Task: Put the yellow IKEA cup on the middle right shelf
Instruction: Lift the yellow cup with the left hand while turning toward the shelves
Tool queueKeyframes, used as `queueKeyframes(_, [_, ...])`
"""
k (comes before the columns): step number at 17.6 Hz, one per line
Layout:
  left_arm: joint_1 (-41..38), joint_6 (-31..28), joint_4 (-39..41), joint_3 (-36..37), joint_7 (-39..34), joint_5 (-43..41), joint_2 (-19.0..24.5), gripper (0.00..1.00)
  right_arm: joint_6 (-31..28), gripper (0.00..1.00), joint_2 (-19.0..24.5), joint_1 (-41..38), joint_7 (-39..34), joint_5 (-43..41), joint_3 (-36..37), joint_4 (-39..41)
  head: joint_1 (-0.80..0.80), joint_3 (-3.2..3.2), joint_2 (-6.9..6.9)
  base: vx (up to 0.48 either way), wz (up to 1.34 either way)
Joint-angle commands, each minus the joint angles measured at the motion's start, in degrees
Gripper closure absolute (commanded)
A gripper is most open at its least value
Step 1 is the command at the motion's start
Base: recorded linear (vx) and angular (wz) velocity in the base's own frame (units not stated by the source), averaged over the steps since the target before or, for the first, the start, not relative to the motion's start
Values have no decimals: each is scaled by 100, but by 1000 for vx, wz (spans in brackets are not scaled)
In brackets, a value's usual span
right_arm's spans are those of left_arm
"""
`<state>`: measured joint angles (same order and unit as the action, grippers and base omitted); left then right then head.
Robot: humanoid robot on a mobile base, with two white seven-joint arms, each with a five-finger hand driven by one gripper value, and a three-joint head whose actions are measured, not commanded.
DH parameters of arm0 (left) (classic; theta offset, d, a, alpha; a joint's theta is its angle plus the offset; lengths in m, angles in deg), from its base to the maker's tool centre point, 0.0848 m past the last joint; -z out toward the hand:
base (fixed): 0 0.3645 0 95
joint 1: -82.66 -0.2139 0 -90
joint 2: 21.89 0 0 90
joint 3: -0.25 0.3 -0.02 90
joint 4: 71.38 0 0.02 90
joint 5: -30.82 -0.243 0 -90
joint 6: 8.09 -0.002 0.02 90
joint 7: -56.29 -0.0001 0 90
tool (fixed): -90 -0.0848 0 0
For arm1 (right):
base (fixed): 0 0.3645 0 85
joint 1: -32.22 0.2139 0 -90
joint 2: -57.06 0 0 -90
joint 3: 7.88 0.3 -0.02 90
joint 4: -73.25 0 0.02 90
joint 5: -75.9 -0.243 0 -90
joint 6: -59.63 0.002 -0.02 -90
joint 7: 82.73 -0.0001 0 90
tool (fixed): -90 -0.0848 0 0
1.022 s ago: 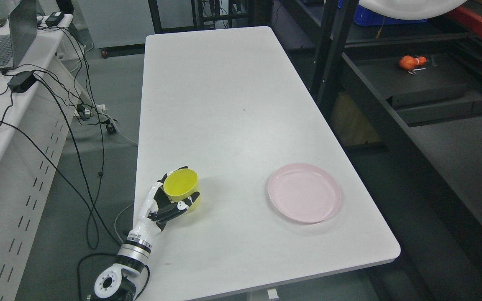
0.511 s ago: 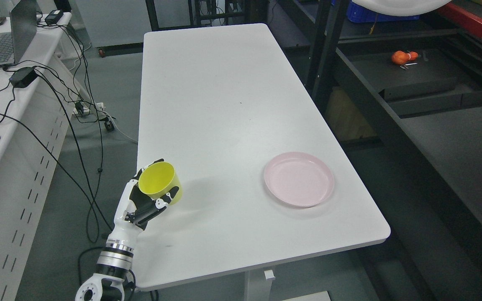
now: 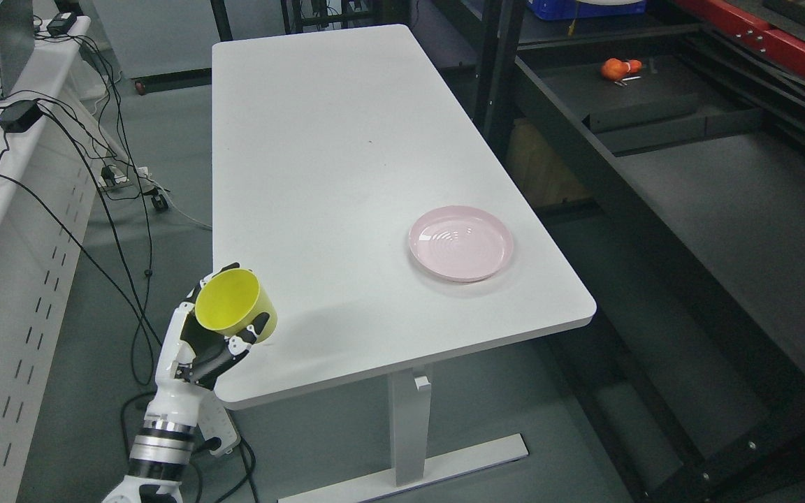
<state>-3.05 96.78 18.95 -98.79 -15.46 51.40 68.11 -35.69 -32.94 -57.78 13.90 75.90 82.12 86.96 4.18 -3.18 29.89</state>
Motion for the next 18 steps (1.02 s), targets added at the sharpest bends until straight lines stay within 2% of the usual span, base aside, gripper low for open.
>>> queueKeyframes(1, [-148,24,503,-299,-14,7,100,100,-4,1,-100,-79,4,-141,-97,0,0,0,0,-300,-161])
queueKeyframes(18, [-191,33,539,-221,-23,7,100,100,-4,1,-100,-79,4,-141,-97,0,0,0,0,-292,-251])
